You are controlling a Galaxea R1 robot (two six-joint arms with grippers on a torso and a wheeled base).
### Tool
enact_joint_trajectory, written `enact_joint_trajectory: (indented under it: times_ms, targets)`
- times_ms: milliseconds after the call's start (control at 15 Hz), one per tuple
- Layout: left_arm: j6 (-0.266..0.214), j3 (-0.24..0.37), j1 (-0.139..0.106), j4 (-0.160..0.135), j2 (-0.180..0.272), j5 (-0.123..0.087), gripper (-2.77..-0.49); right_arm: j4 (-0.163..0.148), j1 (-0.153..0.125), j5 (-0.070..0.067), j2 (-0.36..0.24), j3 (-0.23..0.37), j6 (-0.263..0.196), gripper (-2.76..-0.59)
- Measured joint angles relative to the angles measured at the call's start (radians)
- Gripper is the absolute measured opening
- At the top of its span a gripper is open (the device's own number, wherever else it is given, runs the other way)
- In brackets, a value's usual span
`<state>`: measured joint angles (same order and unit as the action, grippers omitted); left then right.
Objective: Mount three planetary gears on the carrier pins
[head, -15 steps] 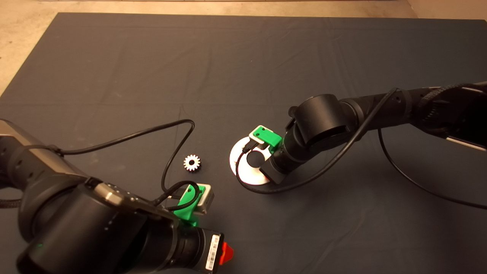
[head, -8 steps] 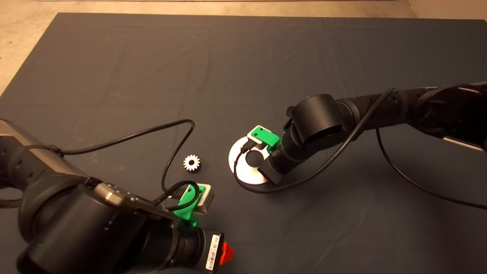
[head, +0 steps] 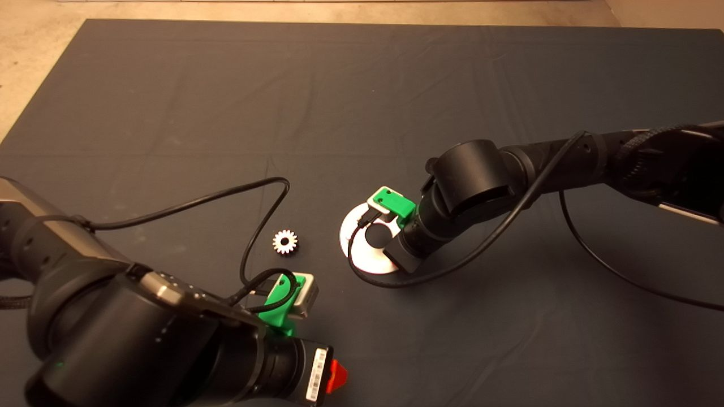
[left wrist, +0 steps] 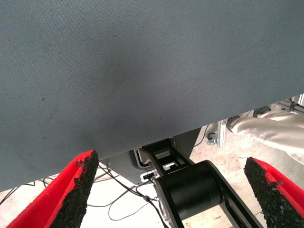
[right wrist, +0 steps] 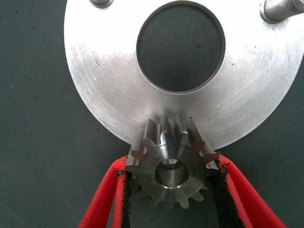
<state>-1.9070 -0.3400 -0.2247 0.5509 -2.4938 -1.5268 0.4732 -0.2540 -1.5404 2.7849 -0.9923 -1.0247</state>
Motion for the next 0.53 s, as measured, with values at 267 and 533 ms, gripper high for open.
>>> enact_joint_trajectory:
  times_ms: [267, 533]
  targets:
    - [0.0, 0.0, 0.0, 0.0, 0.0, 0.0, -1.07, 0.0, 0.0, 0.001, 0.0, 0.0, 0.006, -2.4]
    - [0.0, 0.0, 0.0, 0.0, 0.0, 0.0, -1.07, 0.0, 0.0, 0.001, 0.0, 0.0, 0.007, -2.33]
